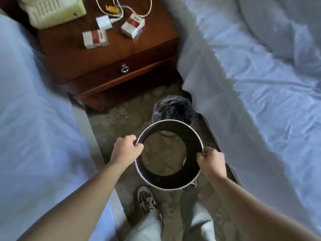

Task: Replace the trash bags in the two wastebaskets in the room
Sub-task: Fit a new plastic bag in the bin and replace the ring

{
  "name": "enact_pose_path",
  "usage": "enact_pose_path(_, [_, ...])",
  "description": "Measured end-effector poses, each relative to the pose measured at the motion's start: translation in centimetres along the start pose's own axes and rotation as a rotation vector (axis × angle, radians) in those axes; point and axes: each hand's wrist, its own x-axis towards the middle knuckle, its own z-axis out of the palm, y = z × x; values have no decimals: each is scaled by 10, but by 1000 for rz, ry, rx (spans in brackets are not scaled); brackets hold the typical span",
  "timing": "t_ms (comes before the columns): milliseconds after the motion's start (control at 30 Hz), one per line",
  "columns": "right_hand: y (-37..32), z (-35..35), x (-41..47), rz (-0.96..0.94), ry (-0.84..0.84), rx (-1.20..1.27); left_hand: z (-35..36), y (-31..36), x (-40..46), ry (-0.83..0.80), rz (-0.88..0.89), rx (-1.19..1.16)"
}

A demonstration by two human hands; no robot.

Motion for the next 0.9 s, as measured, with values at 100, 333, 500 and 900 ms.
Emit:
enact_pose_path(100, [-33, -39, -8, -43, 69, 20, -42, 32, 6, 51, 89, -12])
enact_pose_path(333, [-78, -83, 41, -34, 122, 41, -62, 86, 63, 94, 185, 19])
enact_pose_path(500, [-88, -72, 106, 29, 57, -12, -34, 100, 112, 60, 116, 80])
enact_pose_path(900, [-66, -30, 210, 120, -140, -43, 37, 106, 192, -1, -61, 160])
